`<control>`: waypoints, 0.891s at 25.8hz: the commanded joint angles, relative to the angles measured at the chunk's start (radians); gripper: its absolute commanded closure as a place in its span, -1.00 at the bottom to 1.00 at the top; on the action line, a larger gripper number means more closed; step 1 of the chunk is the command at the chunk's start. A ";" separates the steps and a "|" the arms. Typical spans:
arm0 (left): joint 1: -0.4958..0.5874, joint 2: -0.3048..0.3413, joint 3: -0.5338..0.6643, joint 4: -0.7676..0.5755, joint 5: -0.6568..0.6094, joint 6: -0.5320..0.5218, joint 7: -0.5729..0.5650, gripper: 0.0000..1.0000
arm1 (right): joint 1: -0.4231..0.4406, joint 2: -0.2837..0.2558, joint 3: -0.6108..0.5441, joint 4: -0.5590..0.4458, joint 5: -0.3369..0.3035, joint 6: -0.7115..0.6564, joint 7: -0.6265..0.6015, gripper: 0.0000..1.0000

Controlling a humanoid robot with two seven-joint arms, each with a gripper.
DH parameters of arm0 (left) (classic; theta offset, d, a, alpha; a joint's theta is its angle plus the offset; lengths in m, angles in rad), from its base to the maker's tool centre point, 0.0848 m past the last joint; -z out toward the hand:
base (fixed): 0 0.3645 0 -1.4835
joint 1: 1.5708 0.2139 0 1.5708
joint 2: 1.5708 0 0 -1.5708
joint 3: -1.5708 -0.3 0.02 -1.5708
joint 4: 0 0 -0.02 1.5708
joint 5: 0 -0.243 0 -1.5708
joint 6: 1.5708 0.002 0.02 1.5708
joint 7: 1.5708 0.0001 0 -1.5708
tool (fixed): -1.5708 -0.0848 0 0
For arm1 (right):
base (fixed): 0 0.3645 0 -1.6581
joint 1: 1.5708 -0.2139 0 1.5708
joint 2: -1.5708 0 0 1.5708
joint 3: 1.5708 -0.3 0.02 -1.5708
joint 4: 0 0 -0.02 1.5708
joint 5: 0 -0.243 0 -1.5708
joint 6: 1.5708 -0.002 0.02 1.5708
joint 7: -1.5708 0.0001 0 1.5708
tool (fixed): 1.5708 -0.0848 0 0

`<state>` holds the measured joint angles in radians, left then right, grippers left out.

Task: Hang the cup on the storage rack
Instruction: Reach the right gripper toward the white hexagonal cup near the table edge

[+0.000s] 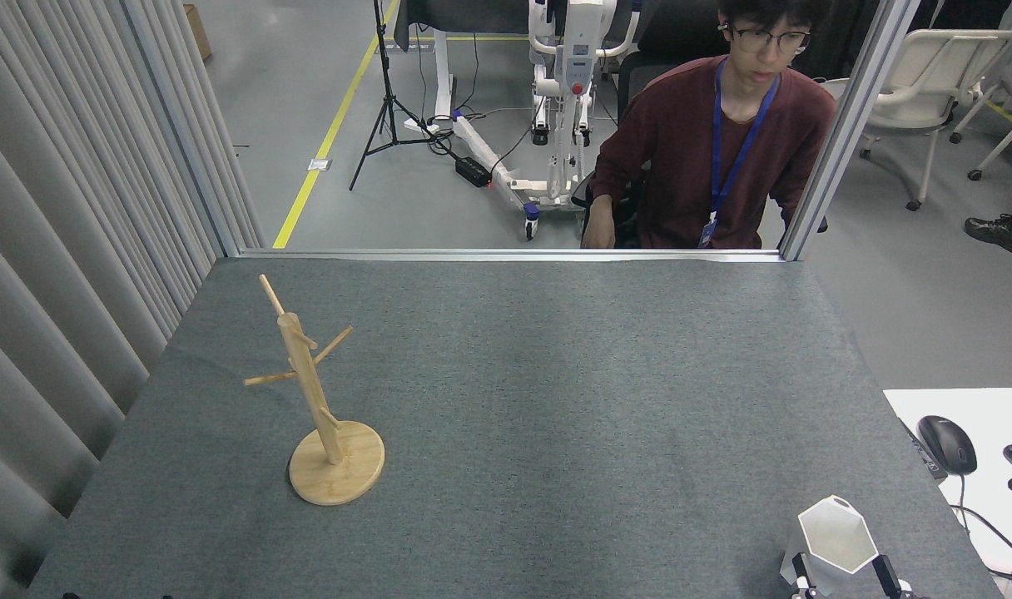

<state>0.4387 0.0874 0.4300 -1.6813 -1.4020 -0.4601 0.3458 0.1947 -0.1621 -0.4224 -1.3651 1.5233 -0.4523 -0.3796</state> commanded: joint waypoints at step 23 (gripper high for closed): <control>0.000 0.000 0.018 0.000 0.002 -0.002 0.001 -0.99 | -0.060 -0.059 -0.001 0.089 -0.011 0.001 -0.004 -0.99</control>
<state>0.4392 0.0876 0.4479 -1.6815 -1.4014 -0.4617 0.3473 0.1363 -0.2148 -0.4229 -1.2837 1.5129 -0.4534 -0.3839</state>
